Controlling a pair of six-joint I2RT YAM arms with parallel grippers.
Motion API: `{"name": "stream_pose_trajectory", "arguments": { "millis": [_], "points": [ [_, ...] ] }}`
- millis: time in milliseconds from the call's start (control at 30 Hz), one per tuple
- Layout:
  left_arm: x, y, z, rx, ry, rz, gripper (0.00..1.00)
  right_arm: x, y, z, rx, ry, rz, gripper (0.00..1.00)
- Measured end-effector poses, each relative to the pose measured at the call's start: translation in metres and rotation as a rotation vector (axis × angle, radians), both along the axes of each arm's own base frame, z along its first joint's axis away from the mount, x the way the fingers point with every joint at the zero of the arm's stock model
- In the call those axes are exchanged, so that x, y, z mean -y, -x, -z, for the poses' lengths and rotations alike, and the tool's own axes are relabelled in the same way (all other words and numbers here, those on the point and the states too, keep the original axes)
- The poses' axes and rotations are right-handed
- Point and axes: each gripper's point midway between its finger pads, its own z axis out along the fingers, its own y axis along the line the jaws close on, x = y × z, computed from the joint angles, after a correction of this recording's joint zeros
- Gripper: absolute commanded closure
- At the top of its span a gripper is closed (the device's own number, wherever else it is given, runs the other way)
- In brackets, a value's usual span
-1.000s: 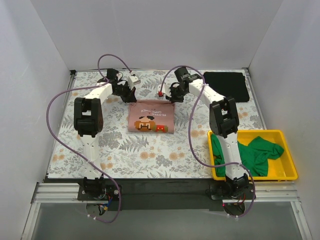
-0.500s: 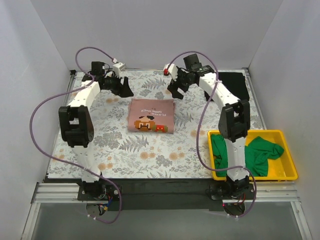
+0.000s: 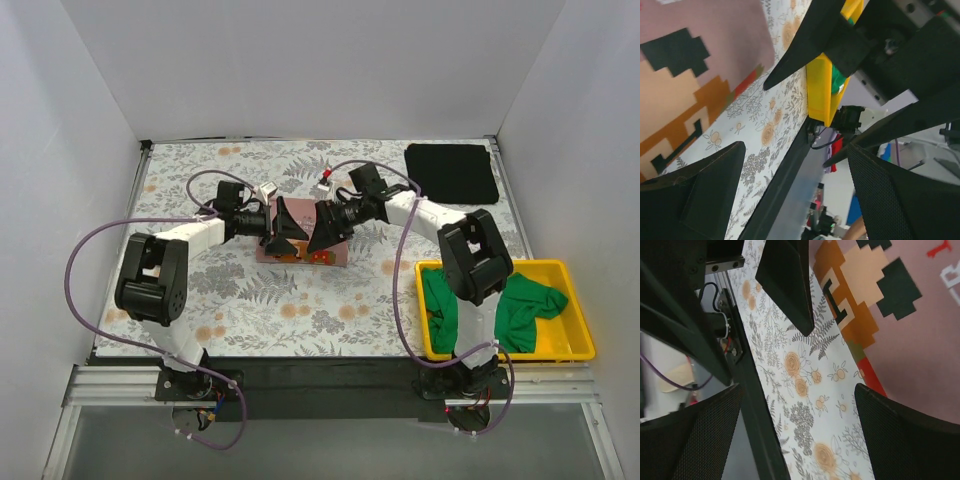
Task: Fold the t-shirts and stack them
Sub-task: Fold the tshirt
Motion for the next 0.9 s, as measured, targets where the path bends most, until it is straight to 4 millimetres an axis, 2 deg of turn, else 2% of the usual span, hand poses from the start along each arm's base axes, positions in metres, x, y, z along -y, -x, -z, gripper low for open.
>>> {"name": "stream_pose_trajectory", "arguments": {
  "millis": [67, 200, 233, 333, 533, 700, 800, 867, 900],
  "points": [
    [-0.001, -0.002, 0.012, -0.064, 0.006, -0.029, 0.18, -0.006, 0.006, 0.022, -0.106, 0.006, 0.023, 0.02],
    [-0.013, -0.011, 0.041, -0.16, 0.009, -0.095, 0.17, -0.005, -0.003, 0.066, -0.249, 0.025, 0.096, 0.02],
    [-0.021, -0.016, 0.05, -0.19, 0.013, -0.123, 0.18, -0.001, -0.004, 0.073, -0.295, 0.014, 0.108, 0.02],
    [-0.048, -0.02, 0.076, -0.31, 0.062, -0.197, 0.17, 0.008, -0.01, 0.072, -0.361, -0.034, 0.128, 0.02],
    [-0.081, -0.033, 0.075, -0.245, 0.127, -0.252, 0.16, 0.023, -0.012, 0.072, -0.395, -0.076, 0.132, 0.02],
    [-0.092, -0.022, 0.07, -0.235, 0.085, -0.259, 0.16, 0.037, -0.014, 0.063, -0.321, -0.042, 0.135, 0.02],
    [-0.094, -0.022, 0.046, -0.158, 0.052, -0.252, 0.16, 0.045, -0.029, 0.042, -0.232, -0.039, 0.158, 0.02],
    [-0.092, -0.035, 0.018, -0.058, 0.039, -0.241, 0.16, 0.045, -0.05, 0.012, -0.131, -0.062, 0.177, 0.02],
    [-0.091, -0.045, 0.004, 0.004, 0.035, -0.235, 0.16, 0.046, -0.057, 0.004, -0.102, -0.071, 0.183, 0.02]
  ]
}}
